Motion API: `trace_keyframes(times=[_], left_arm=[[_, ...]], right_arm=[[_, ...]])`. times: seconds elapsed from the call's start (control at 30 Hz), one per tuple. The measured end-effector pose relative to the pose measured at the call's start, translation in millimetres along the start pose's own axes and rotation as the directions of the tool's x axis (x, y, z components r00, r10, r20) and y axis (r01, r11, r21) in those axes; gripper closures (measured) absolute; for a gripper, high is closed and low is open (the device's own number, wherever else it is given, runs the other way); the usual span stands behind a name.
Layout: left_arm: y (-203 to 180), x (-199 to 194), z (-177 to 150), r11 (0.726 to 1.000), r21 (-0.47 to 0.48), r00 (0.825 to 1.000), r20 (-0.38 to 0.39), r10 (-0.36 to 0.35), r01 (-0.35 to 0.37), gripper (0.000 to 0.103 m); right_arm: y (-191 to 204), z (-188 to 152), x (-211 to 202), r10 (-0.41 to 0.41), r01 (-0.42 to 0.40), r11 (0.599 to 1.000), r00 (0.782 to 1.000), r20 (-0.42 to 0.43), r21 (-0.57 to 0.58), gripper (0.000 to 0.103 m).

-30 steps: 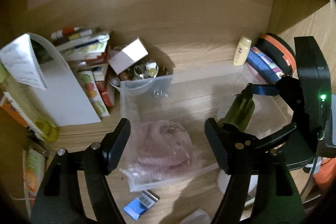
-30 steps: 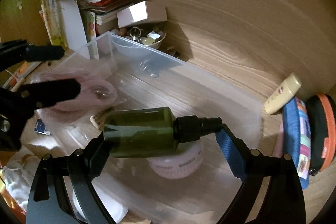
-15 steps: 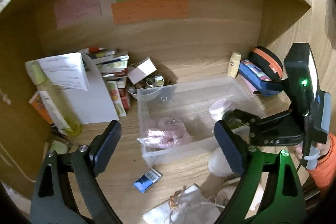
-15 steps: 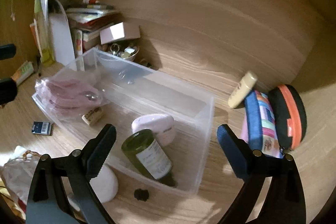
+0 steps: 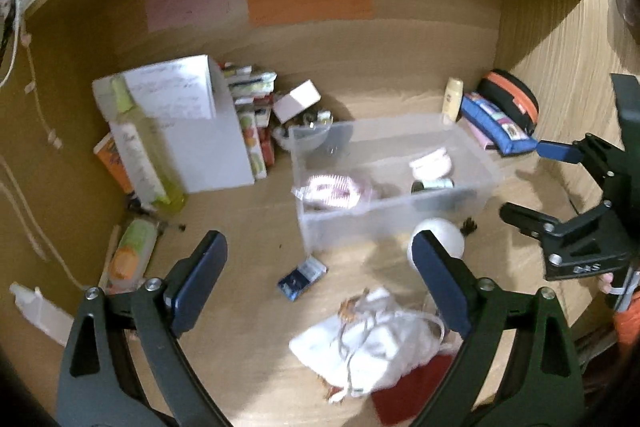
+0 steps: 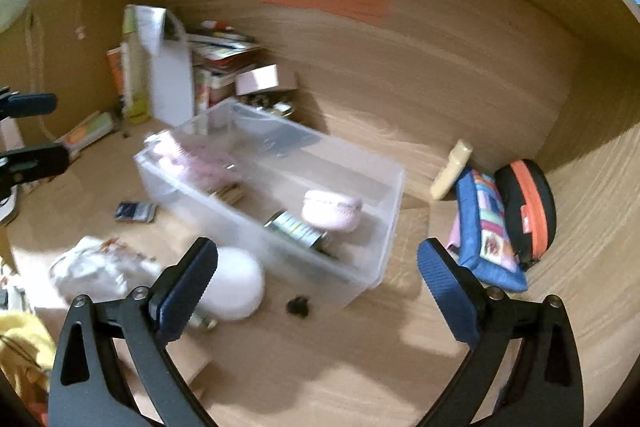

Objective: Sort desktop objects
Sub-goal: 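Move both grippers toward the white drawstring pouch and cream plastic tub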

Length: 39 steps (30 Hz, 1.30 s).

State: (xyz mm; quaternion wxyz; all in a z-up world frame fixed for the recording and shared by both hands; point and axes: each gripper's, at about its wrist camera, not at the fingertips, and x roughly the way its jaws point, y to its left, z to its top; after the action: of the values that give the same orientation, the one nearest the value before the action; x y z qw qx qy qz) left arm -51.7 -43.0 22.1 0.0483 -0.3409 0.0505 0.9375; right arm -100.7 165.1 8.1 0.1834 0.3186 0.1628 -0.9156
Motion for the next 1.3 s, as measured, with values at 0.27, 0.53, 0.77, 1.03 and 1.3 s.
trace_keyframes(times=[0.27,0.53,0.77,1.03,1.3], left_arm=[[6.7,-3.3,-44.3,1.0,-0.014,0.997,-0.072,0.012,-0.013,0.008],[25.0,-2.5,-70.1,0.995,-0.094,0.99,-0.136,-0.033,0.02,0.008],[19.4,1.4,-85.2,0.991,-0.111,0.979,-0.183,-0.092,0.073,0.008],[-3.3,22.2,-83.0,0.99,-0.071,0.964,-0.226,-0.138,0.125,0.008],[-11.3,59.6,-75.3,0.969,-0.128,0.922,-0.304,-0.239,0.209,0.008]], right_arm=[[24.7,-40.7,-9.6,0.192,-0.19,0.981,0.979,-0.065,0.038,0.003],[63.1,-63.6,19.2,0.263,-0.265,0.964,0.953,-0.151,0.008,0.003],[74.5,-64.0,34.3,0.325,-0.33,0.944,0.933,-0.152,-0.005,0.01],[73.3,-63.3,33.4,0.353,-0.36,0.933,0.924,-0.148,-0.022,0.019],[57.3,-59.6,22.5,0.369,-0.367,0.93,0.923,-0.111,0.036,0.02]])
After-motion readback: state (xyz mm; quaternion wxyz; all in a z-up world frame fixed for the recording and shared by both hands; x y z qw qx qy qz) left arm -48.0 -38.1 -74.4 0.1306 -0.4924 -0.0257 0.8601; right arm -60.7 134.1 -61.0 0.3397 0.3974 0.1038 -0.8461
